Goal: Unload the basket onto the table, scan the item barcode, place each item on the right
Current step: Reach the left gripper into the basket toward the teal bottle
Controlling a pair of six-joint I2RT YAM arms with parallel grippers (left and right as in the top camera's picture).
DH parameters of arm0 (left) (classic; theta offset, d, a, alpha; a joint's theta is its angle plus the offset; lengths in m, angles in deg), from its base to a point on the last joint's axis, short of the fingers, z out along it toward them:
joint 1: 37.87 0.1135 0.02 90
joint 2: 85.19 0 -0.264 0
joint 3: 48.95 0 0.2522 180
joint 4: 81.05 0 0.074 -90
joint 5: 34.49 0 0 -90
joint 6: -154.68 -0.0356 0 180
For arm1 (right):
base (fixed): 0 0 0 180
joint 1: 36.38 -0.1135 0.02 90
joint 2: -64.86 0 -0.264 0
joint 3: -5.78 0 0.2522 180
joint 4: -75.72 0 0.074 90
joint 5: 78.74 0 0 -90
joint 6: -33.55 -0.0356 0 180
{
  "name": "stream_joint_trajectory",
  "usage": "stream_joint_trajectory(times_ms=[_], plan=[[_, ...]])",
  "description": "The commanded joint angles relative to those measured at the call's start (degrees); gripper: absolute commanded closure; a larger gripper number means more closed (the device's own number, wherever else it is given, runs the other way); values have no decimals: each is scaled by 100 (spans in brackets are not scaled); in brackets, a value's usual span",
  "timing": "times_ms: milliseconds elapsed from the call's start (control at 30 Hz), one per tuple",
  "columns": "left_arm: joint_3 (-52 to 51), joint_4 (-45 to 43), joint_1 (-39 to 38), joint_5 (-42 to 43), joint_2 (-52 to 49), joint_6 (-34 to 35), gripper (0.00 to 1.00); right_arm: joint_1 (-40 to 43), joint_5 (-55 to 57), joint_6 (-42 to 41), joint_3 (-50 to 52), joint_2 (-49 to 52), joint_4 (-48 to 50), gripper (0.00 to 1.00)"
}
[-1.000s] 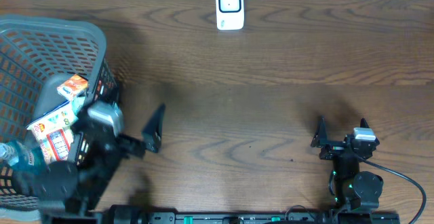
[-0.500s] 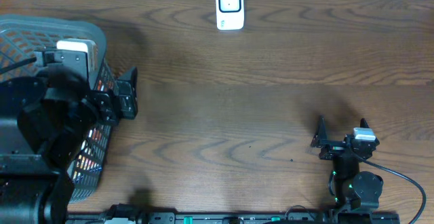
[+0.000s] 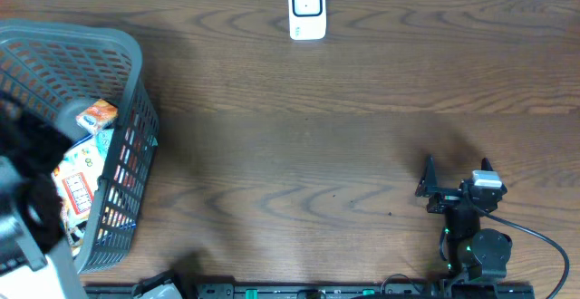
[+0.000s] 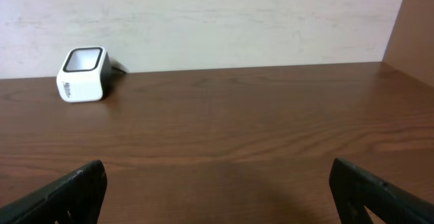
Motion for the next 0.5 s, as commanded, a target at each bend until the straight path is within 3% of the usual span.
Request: stream_joint_trajectory(times_ms=[0,233,467], plan=[[-289,-114,820,334,-136,343,2,-11,9,-33,7,-26,-22,1],[-1399,-898,2037,925,-282,345,3,-11,9,-33,7,-26,-20,1],[-2428,-1943,2339,966,-374,70,2,-11,9,-33,7,-26,-22,1]])
